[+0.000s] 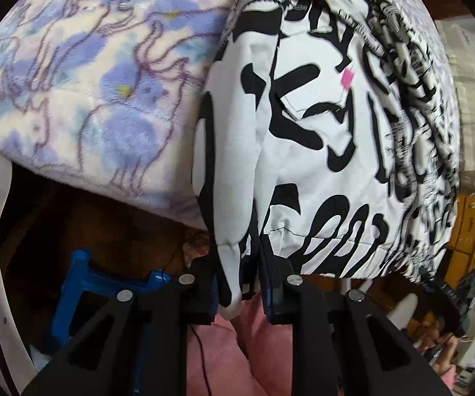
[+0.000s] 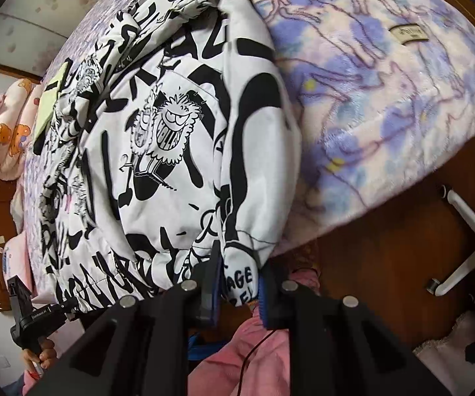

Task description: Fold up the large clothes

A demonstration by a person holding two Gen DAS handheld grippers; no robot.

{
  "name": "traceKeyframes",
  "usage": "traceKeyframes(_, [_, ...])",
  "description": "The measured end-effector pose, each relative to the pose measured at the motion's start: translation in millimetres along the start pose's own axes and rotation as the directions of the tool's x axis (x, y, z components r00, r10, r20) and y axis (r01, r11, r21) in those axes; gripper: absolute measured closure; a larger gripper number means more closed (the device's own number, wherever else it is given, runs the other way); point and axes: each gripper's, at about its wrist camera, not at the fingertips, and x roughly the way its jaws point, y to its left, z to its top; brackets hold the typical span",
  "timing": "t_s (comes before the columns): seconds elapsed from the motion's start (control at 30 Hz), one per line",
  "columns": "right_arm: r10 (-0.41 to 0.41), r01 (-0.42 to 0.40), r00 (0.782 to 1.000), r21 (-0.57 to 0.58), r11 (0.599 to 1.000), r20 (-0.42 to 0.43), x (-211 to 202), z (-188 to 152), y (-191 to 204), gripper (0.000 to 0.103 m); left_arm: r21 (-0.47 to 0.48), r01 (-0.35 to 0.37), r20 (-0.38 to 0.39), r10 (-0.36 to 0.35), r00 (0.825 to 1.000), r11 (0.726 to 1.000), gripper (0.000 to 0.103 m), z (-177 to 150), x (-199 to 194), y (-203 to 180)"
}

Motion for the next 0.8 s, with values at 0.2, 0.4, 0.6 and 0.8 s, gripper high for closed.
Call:
traceKeyframes(0.2, [0.045,-0.043,0.998,0.031,0.999,-0.044,-31,-5,2,0.088,-0.003,0.03,-0.027,-0.03,0.999,1.0,0.087,14,-54,-2])
traceKeyframes(0.4, [0.129,-0.116,0.988,0.142,0.983,-0.084,-74,4,9,0.088,-0.096,0.083,-0.072,-0.09,0.993,0.992,0.087,34,-106,-18])
traceKeyframes(0.6, [0.196,-0.185,0.977,0.124,0.975,-0.083,-128,49,40,0.088,-0.192,0.109,-0.107,-0.131,0.986,0.975,0.087,76,-165,-33])
traceKeyframes(0.8, [0.213,-0.213,0.975,0.012,0.977,-0.057,-164,112,89,0.088,-0.125,0.064,-0.059,-0.072,0.996,0.99,0.088,119,-219,-94])
